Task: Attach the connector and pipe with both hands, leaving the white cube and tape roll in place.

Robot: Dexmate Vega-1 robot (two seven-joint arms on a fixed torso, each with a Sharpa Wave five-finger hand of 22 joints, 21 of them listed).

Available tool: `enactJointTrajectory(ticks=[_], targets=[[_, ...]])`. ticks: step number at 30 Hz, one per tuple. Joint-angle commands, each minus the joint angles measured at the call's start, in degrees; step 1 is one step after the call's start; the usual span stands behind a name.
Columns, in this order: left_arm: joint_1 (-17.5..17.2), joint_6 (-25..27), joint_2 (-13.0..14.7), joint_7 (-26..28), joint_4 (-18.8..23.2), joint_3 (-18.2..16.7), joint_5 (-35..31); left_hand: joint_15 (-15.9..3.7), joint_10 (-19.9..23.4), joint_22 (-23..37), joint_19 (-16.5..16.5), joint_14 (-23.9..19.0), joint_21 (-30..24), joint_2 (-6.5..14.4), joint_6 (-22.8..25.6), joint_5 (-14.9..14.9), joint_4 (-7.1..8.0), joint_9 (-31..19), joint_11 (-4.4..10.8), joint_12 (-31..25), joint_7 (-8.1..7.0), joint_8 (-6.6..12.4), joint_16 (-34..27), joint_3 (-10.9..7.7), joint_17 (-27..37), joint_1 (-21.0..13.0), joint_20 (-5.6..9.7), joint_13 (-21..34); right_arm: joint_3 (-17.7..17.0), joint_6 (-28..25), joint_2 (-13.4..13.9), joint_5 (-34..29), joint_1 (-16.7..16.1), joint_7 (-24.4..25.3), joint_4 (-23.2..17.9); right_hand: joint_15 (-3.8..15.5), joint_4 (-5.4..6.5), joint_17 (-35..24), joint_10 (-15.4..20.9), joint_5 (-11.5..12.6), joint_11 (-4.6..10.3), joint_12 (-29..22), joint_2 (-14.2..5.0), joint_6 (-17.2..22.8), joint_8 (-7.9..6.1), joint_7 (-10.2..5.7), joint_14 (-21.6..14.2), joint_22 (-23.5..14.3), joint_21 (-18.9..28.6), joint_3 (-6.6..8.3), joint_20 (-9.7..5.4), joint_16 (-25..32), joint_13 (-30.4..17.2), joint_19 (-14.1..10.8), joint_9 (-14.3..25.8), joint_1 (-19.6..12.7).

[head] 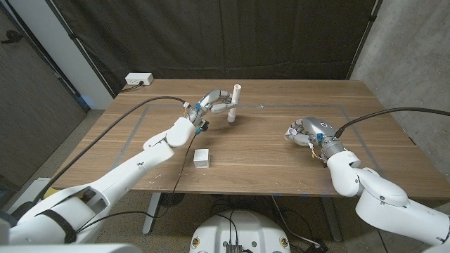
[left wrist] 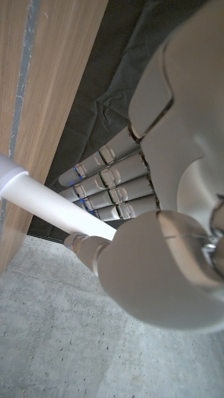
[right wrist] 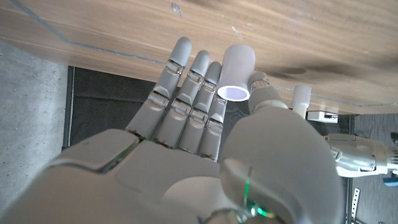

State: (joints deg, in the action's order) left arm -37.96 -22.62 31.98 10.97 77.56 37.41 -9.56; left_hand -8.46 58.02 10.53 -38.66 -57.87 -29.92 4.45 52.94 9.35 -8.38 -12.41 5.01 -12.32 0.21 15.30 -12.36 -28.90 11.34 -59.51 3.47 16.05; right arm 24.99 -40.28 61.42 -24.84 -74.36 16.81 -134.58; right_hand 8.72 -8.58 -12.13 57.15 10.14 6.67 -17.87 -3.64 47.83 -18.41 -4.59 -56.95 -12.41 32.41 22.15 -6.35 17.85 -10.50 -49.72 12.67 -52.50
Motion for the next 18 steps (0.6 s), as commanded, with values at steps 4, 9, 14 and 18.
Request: enactJointTrajectory(ticks=[4, 9, 14, 18], targets=[[0.03, 1.94, 2.25, 0.07, 3.08, -0.47, -3.57, -0.91, 2.12, 0.07, -0.18, -1.96, -0.67, 2.96, 2.69, 0.57, 1.77, -0.24, 0.76, -0.67, 2.42, 0.24, -0.94, -3.47, 0.38, -2.65, 0.95, 0.42, -6.09, 9.98, -2.30, 8.23, 3.63, -0.17, 2.16, 4.38, 1.42, -0.23, 0.58, -0.21, 0.30, 0.29, -5.25, 4.79, -0.76, -2.80, -0.82, -0.34, 0.52, 1.80, -5.97, -0.14, -0.23, -0.45, 0.08, -3.16], [-0.02, 3.82, 3.27, 0.07, 4.87, -0.65, -5.24, -0.82, 2.21, 0.06, -0.27, -1.97, -0.74, 2.94, 2.76, 0.58, 1.72, -0.21, 0.85, -0.73, 2.44, 0.22, -0.95, -3.54, 0.42, -2.73, 1.00, 0.53, -7.71, 14.37, -4.22, 11.53, 5.27, 0.07, 4.08, 4.33, 1.38, -0.13, 0.40, -0.19, 0.09, 0.64, -5.37, 4.55, -0.43, -2.64, -0.42, -0.39, 0.67, 1.77, -5.97, -0.60, -0.24, -0.14, 0.06, -3.27], [-0.31, 7.05, 4.81, 0.31, 8.14, -0.76, -8.31, -0.91, 2.11, 0.06, -0.26, -1.92, -0.76, 2.93, 2.64, 0.59, 1.73, -0.21, 0.85, -0.71, 2.45, 0.12, -0.94, -3.57, 0.47, -2.75, 0.94, 0.65, -7.98, 18.13, -5.74, 13.43, 7.62, -0.20, 6.08, 4.24, 1.64, -0.14, 0.31, -0.18, -0.06, 0.84, -5.70, 4.44, -0.21, -2.55, -0.39, -0.44, 0.78, 1.71, -5.94, -0.74, -0.25, 0.09, 0.06, -3.09], [-1.34, 9.77, 5.91, 2.08, 11.30, -1.81, -10.29, -0.91, 2.06, 0.06, -0.26, -1.94, -0.79, 2.97, 2.51, 0.60, 1.76, -0.27, 1.13, -0.72, 2.26, 0.08, -0.96, -3.61, 0.54, -2.75, 0.95, 0.78, -6.13, 20.29, -7.94, 13.26, 11.00, -0.16, 7.79, 4.31, 1.71, -0.15, 0.38, -0.15, -0.14, 0.93, -5.86, 4.49, -0.11, -2.45, -0.38, -0.46, 0.85, 1.71, -5.96, -0.84, -0.26, 0.26, 0.06, -3.09]])
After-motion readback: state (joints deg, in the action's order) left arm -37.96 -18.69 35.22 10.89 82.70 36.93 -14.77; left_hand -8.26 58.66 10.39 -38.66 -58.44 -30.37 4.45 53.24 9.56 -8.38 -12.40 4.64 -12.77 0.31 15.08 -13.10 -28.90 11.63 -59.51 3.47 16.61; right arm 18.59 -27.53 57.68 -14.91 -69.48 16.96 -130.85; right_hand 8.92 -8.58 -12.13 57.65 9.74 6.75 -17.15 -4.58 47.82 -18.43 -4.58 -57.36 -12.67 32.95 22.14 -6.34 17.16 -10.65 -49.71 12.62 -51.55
